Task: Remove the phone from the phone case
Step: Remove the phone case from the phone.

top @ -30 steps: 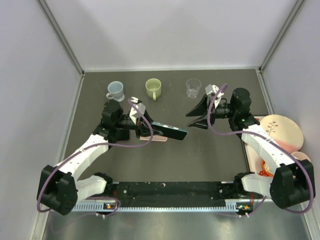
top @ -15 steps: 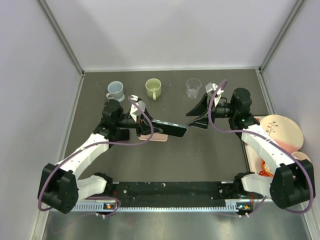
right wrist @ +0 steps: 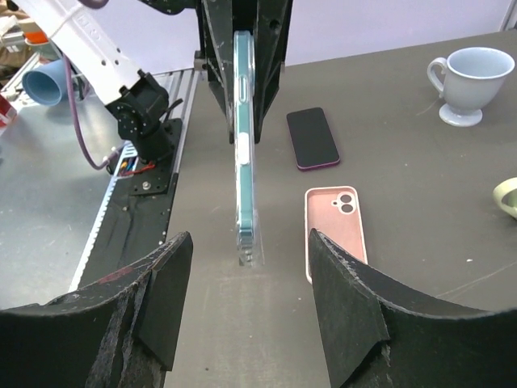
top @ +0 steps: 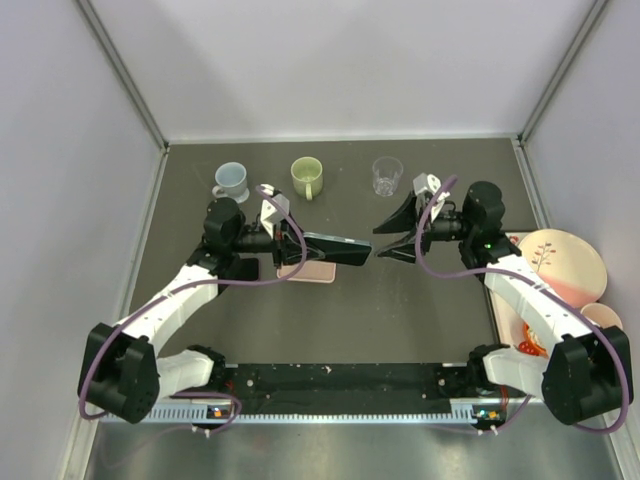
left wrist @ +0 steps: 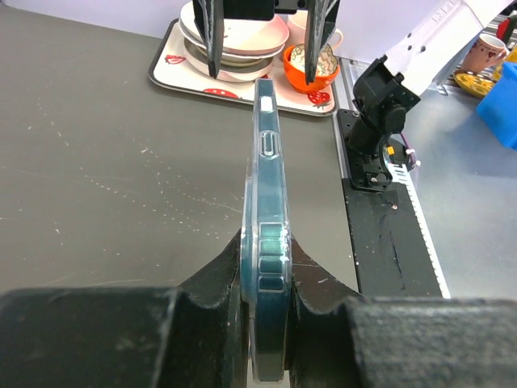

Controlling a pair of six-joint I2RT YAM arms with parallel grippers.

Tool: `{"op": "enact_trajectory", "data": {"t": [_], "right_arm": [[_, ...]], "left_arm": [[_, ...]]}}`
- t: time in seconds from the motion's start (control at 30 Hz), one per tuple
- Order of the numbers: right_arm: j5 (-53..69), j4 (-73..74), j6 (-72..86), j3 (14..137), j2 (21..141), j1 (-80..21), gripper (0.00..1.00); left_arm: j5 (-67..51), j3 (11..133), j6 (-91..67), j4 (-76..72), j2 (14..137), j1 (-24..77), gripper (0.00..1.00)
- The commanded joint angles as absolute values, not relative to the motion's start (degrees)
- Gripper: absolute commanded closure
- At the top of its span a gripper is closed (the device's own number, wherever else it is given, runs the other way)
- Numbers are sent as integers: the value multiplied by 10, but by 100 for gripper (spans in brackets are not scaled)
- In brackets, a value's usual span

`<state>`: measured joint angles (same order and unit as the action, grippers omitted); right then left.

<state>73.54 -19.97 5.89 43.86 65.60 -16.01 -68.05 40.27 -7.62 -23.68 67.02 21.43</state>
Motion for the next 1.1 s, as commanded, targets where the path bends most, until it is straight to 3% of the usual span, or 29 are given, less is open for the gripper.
{"op": "enact_trajectory", "data": {"t": [0.0,0.27,0.5,0.93,1.03,1.07], "right_arm": [[737,-155,-24,446,645,-166,40],[728,-171,-8,443,651,-173,43],[711,-189,-4,439,645,-187,51],[729,-220,62,442,665,-187,81],[740,-213,62,445,668,-187,90],[742,-208,62,447,669,-186,100]], "left_arm": [[-681,409,-95,-301,664,209,100],[-686,408,-98,-304,666,209,100],[-686,409,-106,-309,674,209,100],[-691,409,-105,-310,672,209,100],[-694,409,-105,-310,672,209,100],[-695,408,-105,-310,671,209,100]]}}
